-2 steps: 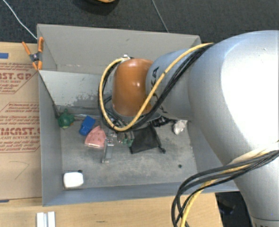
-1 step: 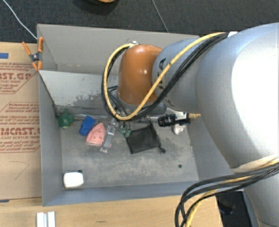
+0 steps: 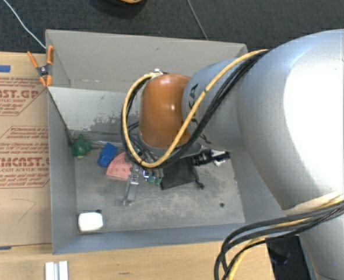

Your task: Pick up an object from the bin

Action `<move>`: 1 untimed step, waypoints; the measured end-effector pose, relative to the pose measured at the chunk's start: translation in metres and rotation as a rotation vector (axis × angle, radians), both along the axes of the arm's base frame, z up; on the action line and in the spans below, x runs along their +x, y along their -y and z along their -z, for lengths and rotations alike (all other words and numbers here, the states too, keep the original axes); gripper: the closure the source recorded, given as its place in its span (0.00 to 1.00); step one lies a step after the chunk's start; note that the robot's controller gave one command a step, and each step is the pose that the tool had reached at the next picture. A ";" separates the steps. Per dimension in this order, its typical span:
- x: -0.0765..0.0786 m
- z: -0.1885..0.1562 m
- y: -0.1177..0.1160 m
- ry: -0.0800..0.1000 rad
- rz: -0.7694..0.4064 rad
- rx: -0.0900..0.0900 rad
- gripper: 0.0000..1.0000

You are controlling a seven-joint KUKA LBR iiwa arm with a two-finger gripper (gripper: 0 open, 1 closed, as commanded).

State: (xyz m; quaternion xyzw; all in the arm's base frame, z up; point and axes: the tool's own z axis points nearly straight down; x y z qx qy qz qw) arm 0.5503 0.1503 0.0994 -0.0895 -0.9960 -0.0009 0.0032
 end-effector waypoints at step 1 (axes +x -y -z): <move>0.014 0.030 0.013 0.009 0.223 -0.001 0.00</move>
Offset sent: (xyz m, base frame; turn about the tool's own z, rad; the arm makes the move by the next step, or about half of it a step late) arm 0.0001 -0.0111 -0.0294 0.1771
